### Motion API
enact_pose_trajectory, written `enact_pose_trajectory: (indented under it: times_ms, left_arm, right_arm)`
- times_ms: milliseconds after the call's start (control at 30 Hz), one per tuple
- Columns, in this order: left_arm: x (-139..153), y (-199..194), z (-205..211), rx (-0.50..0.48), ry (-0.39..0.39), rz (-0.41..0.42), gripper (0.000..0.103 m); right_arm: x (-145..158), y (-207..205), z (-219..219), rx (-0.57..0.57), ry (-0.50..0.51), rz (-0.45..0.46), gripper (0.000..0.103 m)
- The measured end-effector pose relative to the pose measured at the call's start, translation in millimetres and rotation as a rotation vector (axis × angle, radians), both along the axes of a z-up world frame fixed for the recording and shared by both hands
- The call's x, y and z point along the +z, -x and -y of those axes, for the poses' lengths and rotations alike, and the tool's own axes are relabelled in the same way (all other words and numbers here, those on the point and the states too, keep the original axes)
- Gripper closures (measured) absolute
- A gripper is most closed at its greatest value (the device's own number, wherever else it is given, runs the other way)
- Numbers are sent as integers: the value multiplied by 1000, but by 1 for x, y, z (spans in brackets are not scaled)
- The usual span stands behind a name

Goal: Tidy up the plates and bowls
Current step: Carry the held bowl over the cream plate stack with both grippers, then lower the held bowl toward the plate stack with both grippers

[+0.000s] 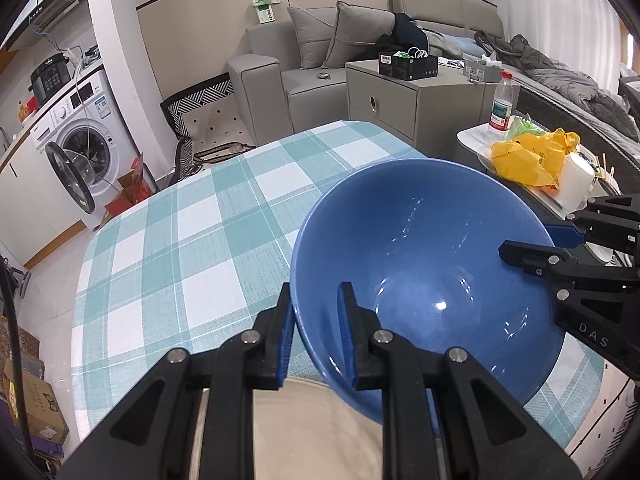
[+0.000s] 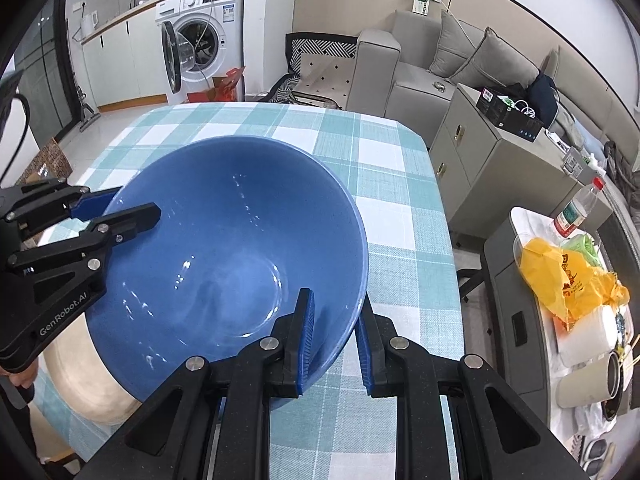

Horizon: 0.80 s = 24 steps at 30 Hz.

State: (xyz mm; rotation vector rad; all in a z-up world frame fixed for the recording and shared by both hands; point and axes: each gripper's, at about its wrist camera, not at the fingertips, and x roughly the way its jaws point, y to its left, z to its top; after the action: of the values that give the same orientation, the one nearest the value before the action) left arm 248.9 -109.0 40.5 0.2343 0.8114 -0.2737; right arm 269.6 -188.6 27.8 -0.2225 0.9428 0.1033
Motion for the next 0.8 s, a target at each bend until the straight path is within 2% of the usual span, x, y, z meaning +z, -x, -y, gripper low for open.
enact_pose_trajectory:
  times_ms: [800]
  left_arm:
    - [-21,-10,0,-17,-23,-46,85]
  right_arm:
    - [-19,-7,-9,-17,101,5,83]
